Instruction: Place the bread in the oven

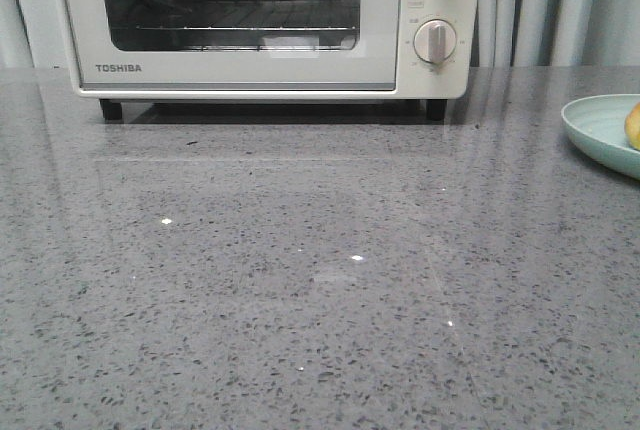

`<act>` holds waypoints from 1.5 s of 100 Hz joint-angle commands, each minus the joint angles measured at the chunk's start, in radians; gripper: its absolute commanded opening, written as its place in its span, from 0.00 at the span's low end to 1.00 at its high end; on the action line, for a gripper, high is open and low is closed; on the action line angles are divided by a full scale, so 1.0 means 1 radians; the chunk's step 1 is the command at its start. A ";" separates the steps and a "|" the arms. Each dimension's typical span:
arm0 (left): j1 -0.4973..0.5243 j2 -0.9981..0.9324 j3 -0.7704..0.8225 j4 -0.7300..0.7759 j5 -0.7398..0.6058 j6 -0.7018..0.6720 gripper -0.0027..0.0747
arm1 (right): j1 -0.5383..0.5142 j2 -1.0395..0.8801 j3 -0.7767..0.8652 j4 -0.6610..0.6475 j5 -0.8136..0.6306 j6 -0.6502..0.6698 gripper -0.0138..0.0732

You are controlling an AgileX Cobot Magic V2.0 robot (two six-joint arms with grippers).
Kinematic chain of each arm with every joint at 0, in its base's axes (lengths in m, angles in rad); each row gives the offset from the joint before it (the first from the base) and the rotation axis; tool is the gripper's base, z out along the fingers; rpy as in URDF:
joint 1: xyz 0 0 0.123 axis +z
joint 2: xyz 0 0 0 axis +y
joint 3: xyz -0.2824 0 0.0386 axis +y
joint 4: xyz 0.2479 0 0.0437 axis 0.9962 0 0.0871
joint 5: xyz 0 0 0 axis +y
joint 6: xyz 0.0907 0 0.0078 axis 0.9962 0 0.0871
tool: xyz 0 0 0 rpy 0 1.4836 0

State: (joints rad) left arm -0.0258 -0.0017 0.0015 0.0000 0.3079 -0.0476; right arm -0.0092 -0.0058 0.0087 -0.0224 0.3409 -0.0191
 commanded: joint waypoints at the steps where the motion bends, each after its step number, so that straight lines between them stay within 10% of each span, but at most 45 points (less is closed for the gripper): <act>1: -0.006 -0.027 0.021 0.000 -0.087 -0.004 0.01 | 0.001 -0.023 0.026 -0.009 -0.030 -0.001 0.07; 91: -0.006 -0.027 0.021 0.000 -0.183 -0.004 0.01 | 0.001 -0.023 0.026 0.022 -0.048 -0.001 0.07; 150: -0.006 -0.027 0.021 -0.086 -0.270 -0.004 0.01 | 0.001 -0.023 0.026 0.022 -0.757 -0.001 0.07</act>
State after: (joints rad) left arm -0.0258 -0.0017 0.0015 -0.0632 0.1388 -0.0476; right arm -0.0092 -0.0058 0.0105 0.0000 -0.2666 -0.0191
